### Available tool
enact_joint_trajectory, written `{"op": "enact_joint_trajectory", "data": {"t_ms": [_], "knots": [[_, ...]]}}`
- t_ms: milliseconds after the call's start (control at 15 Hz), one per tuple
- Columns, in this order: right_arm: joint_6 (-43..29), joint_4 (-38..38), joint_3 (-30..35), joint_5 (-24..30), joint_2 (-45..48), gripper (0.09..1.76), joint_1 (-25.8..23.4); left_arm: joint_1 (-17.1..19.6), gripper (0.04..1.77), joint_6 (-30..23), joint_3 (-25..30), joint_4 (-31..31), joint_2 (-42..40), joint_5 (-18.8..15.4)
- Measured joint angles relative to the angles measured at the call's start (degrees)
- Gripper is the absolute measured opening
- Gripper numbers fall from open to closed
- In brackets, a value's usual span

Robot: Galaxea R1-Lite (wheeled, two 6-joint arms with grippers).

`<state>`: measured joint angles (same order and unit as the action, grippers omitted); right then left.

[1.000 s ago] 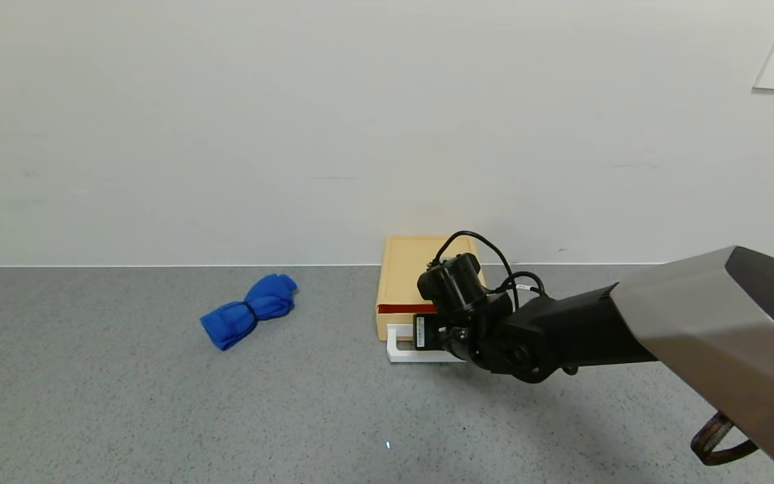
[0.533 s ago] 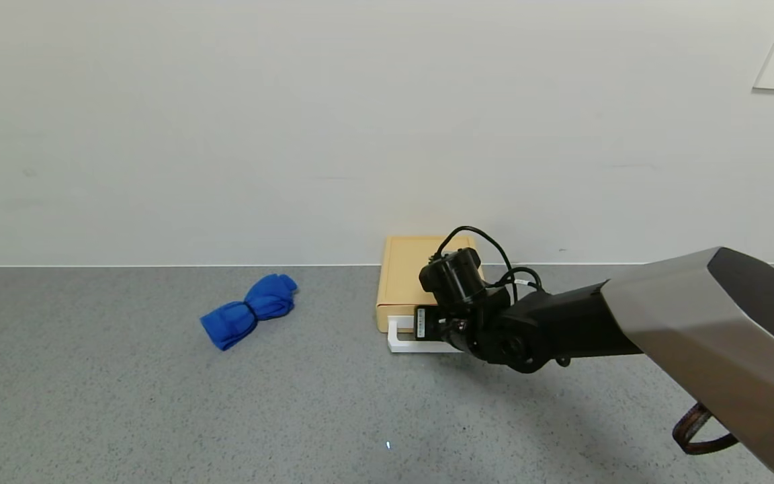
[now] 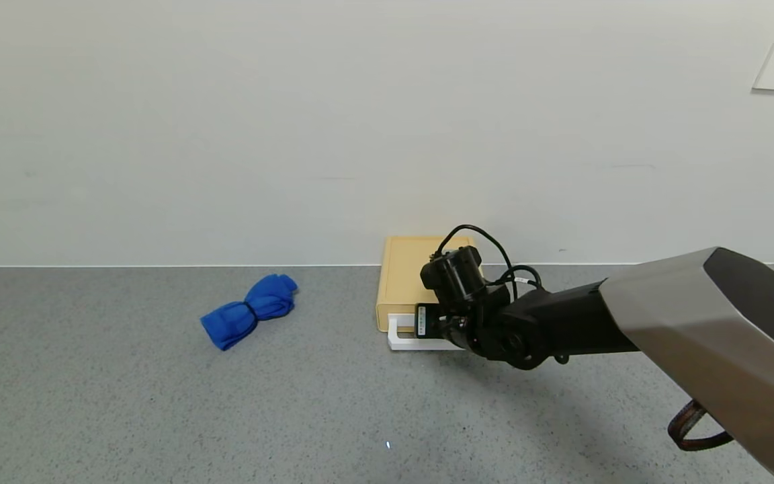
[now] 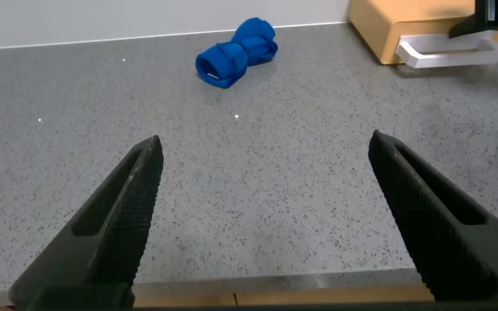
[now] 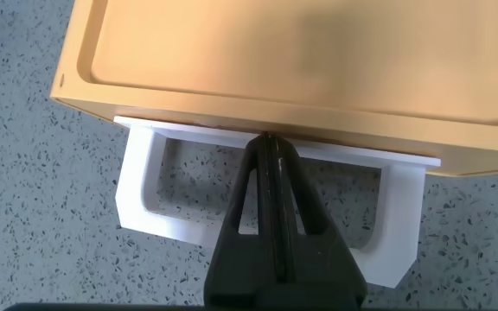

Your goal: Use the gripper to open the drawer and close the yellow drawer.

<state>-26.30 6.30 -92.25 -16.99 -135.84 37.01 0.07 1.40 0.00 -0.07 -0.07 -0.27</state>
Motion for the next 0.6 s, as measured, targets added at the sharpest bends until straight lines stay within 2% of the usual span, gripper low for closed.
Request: {"op": "enact_joint_trajectory", "data": {"t_ms": [400, 600], "knots": [[-0.2, -2.36, 2.3, 0.29, 4.28, 0.11, 1.38, 0.0, 1.72, 0.0, 0.0, 0.0, 0.0, 0.0], [-0.18, -5.71, 5.29, 2.61, 9.87, 0.11, 1.46, -0.02, 1.72, 0.0, 0.0, 0.0, 0.0, 0.02]]}}
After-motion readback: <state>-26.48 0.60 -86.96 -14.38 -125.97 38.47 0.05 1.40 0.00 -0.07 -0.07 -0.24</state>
